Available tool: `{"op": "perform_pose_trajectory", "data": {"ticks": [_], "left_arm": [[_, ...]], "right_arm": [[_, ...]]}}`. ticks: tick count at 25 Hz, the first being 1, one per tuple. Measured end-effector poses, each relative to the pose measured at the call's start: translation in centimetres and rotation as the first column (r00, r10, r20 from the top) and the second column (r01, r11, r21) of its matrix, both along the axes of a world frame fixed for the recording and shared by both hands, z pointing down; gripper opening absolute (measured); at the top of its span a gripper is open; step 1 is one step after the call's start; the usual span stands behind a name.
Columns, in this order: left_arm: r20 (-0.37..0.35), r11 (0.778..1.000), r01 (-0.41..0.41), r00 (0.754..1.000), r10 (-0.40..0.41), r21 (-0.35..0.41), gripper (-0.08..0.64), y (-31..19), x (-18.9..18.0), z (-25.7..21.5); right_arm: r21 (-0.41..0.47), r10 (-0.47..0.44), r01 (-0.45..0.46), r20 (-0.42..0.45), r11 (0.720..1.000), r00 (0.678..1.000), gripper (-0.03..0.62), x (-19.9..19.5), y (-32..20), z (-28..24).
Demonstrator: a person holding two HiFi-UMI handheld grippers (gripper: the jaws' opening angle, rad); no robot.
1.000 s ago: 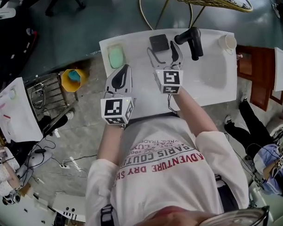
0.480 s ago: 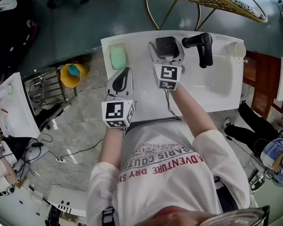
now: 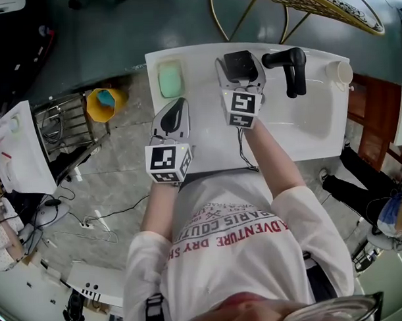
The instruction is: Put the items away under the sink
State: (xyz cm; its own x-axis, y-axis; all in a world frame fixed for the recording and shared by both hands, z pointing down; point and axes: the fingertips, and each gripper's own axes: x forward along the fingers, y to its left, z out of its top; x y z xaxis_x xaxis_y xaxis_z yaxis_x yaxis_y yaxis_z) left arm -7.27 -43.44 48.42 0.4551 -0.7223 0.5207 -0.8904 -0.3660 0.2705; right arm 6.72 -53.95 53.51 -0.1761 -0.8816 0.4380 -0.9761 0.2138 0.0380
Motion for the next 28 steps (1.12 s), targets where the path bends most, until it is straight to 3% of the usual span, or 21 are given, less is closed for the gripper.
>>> {"op": "perform_pose_trajectory", "data": {"ticks": [11,19,28], "left_arm": [[-0.011,0.999,-0.028,1.0,0.028,0.03,0.028,0.3,0.1,-1.5],[-0.039,0.995,-0.057,0.997,0.061,0.078,0.028,1.2,-0.3,-4.5],[-0.073,0.973,-0.159,0.982,0.173,0.166,0.028,3.3,0.7,-9.0]], "right_arm": [[-0.033,-0.072,0.072,-0.006,0.997,0.997,0.373,-0.8,1.5,-1.0],[0.03,-0.11,0.109,0.018,0.994,0.994,0.373,-2.2,4.8,-7.0],[0.078,-0.013,0.006,0.082,0.997,0.997,0.373,-1.1,11.5,-13.9]]}}
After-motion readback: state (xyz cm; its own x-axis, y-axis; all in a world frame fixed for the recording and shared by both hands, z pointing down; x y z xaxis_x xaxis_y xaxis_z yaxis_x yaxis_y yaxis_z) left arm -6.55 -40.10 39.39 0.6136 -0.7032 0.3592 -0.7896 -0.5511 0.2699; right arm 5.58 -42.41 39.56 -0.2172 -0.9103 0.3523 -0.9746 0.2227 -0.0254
